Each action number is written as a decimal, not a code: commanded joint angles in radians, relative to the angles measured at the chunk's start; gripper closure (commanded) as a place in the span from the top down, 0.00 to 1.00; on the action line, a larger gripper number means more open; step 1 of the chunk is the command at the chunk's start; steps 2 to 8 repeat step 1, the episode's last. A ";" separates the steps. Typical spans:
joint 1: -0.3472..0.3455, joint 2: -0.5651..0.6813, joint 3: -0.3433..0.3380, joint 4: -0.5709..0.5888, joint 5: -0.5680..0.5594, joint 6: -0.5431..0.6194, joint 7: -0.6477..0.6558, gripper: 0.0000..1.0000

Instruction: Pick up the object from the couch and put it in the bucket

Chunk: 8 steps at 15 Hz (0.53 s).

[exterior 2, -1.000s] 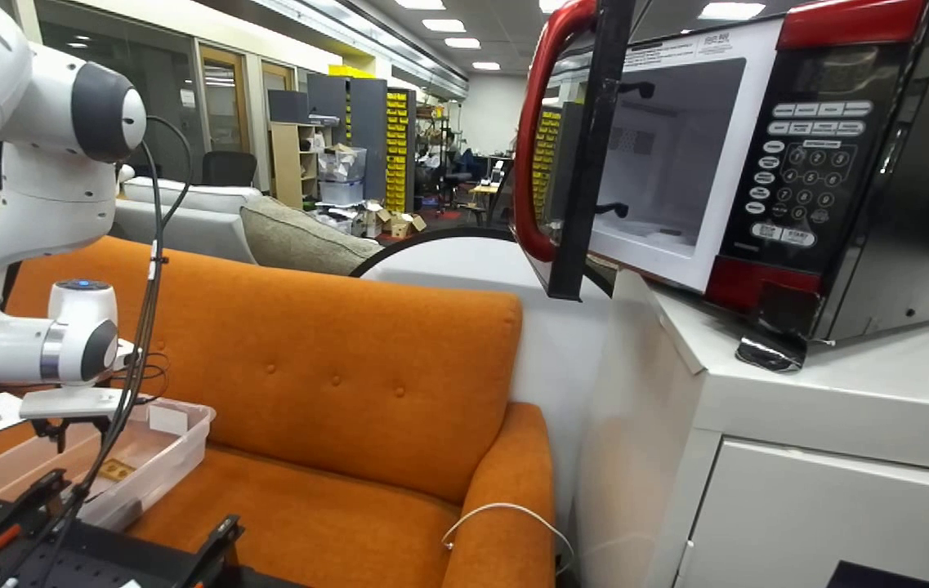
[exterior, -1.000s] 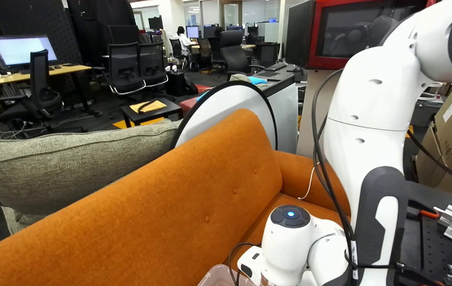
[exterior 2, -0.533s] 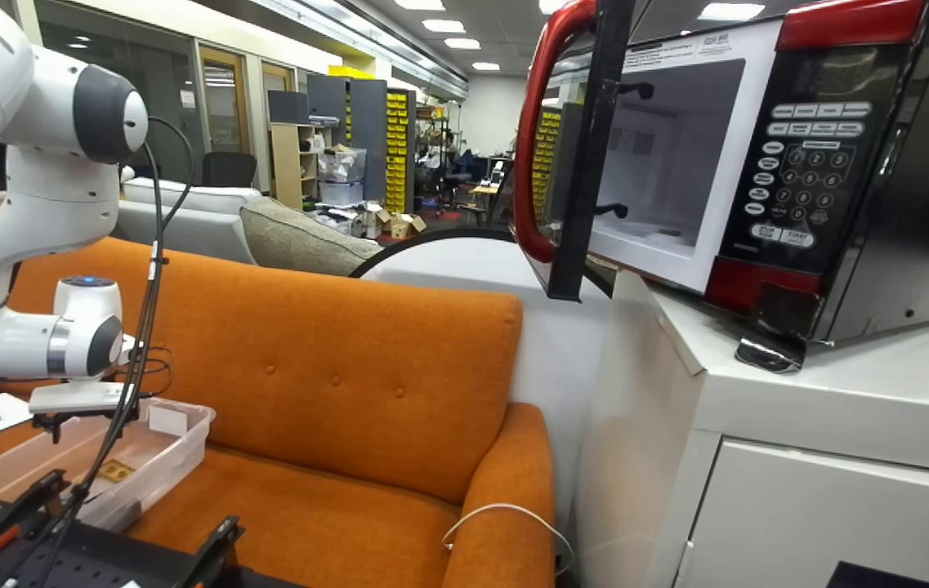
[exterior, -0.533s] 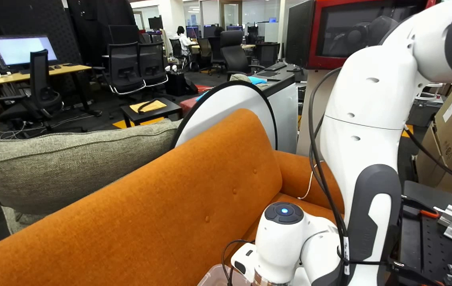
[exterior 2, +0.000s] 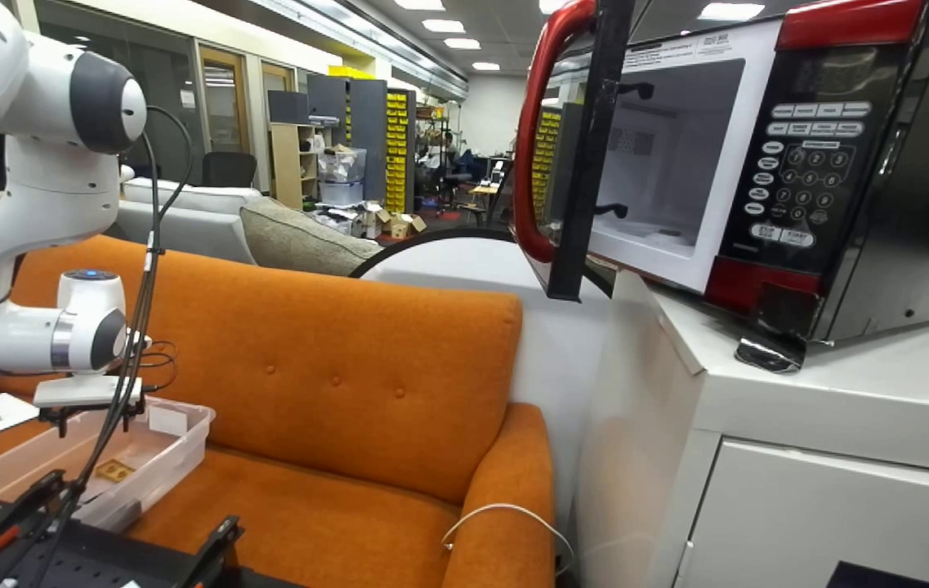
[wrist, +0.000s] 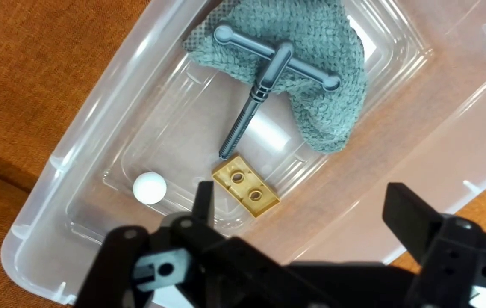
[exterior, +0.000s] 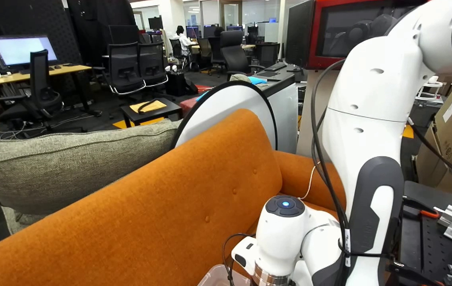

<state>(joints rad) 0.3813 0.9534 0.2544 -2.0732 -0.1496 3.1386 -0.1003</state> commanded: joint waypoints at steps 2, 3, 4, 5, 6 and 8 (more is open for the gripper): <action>-0.002 0.001 0.001 0.002 -0.001 -0.002 0.000 1.00; -0.002 0.001 0.001 0.002 -0.001 -0.002 0.000 1.00; -0.002 0.001 0.001 0.002 -0.001 -0.002 0.000 1.00; -0.002 0.001 0.001 0.002 -0.001 -0.002 0.000 1.00; -0.002 0.001 0.001 0.002 -0.001 -0.002 0.000 1.00; -0.002 0.001 0.001 0.002 -0.001 -0.002 0.000 1.00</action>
